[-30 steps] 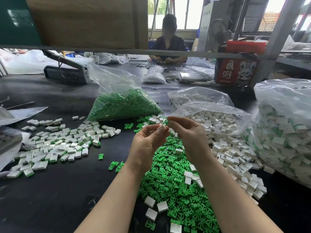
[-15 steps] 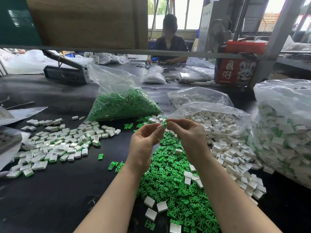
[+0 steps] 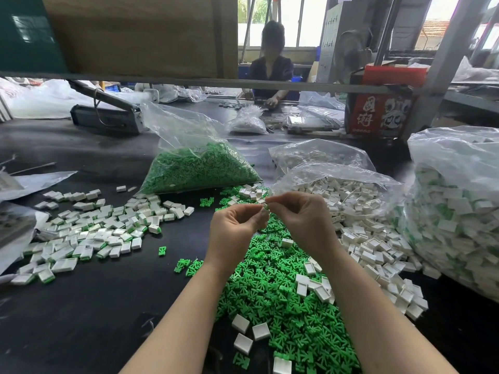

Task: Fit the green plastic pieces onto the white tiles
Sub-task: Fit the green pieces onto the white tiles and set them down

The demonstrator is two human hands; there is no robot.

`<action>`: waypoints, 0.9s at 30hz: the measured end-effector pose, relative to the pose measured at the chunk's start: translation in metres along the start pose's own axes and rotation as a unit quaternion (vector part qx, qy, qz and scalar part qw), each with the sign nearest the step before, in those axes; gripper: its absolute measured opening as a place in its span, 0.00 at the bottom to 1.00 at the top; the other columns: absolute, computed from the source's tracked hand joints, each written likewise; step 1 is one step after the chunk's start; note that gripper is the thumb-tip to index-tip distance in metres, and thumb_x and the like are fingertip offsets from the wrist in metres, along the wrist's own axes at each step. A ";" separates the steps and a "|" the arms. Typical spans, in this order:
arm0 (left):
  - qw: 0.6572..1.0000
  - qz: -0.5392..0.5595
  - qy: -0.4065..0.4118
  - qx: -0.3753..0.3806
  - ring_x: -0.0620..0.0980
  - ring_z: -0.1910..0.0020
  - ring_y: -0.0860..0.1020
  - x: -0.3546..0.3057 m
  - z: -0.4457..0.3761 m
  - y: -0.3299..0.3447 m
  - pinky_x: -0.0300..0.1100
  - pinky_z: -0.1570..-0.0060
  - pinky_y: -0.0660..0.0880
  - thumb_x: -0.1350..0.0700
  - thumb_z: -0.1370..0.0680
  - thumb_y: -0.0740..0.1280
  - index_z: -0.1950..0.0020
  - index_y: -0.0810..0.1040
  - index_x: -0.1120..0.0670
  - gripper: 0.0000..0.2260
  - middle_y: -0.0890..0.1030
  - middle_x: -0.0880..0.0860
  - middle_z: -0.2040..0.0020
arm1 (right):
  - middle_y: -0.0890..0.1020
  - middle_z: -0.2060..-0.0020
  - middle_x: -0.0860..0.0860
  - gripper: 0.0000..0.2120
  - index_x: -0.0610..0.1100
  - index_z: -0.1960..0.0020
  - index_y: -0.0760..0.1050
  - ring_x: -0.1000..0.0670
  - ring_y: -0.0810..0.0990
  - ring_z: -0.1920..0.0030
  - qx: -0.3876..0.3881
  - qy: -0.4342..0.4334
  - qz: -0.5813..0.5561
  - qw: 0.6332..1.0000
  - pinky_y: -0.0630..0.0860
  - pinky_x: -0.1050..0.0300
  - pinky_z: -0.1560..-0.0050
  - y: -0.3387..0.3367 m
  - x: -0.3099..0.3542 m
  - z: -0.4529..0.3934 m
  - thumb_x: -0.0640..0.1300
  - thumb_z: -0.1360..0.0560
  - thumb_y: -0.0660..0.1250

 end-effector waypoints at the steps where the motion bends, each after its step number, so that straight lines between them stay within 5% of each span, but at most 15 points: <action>1: 1.000 -0.004 0.000 0.002 0.45 0.66 0.81 0.000 0.000 0.000 0.34 0.65 0.75 0.63 0.27 0.74 0.54 0.84 0.59 0.03 0.85 0.56 0.63 | 0.86 0.56 0.44 0.07 0.37 0.49 0.84 0.50 0.85 0.58 0.005 -0.005 0.016 1.000 0.81 0.59 0.52 0.000 0.001 0.000 0.34 0.27 0.72; 6: 1.000 -0.009 0.002 -0.003 0.47 0.66 0.80 -0.001 0.001 -0.002 0.36 0.64 0.77 0.65 0.27 0.73 0.57 0.85 0.56 0.04 0.85 0.58 0.64 | 0.86 0.57 0.43 0.07 0.36 0.50 0.84 0.46 0.85 0.57 0.009 0.007 0.009 1.000 0.82 0.49 0.50 0.001 0.000 0.001 0.33 0.27 0.72; 15: 1.000 -0.006 -0.006 0.007 0.49 0.63 0.82 0.001 0.002 -0.002 0.37 0.59 0.79 0.64 0.27 0.73 0.55 0.84 0.53 0.06 0.85 0.57 0.61 | 0.86 0.57 0.45 0.07 0.37 0.49 0.84 0.47 0.85 0.57 0.021 0.010 0.022 0.999 0.82 0.47 0.49 0.002 -0.005 0.000 0.35 0.27 0.73; 18: 1.000 -0.004 -0.012 0.000 0.45 0.62 0.83 0.004 0.001 -0.003 0.35 0.59 0.78 0.64 0.27 0.73 0.53 0.85 0.55 0.06 0.86 0.52 0.61 | 0.86 0.58 0.45 0.07 0.39 0.49 0.84 0.50 0.85 0.60 0.030 0.001 0.034 0.999 0.82 0.52 0.55 0.001 -0.005 -0.001 0.35 0.27 0.73; 22: 0.999 -0.047 -0.016 -0.022 0.41 0.66 0.81 0.011 -0.003 -0.005 0.34 0.63 0.77 0.63 0.26 0.73 0.49 0.84 0.59 0.07 0.85 0.49 0.63 | 0.86 0.61 0.47 0.08 0.41 0.48 0.85 0.61 0.75 0.74 0.044 -0.013 0.075 0.996 0.68 0.69 0.71 0.001 -0.007 -0.001 0.36 0.26 0.72; 27: 0.999 -0.031 -0.019 -0.023 0.49 0.63 0.82 0.014 -0.003 0.001 0.49 0.55 0.81 0.63 0.25 0.72 0.54 0.85 0.50 0.08 0.86 0.53 0.62 | 0.86 0.61 0.48 0.07 0.42 0.49 0.85 0.65 0.77 0.71 0.012 -0.025 0.102 0.994 0.69 0.73 0.67 0.002 -0.005 0.000 0.36 0.26 0.72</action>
Point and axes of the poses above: each hand's wrist, its own z-axis away from the middle knuckle, its own y-axis out of the palm, x = y × z, the point moved 4 cm from there along -z, towards the middle knuckle
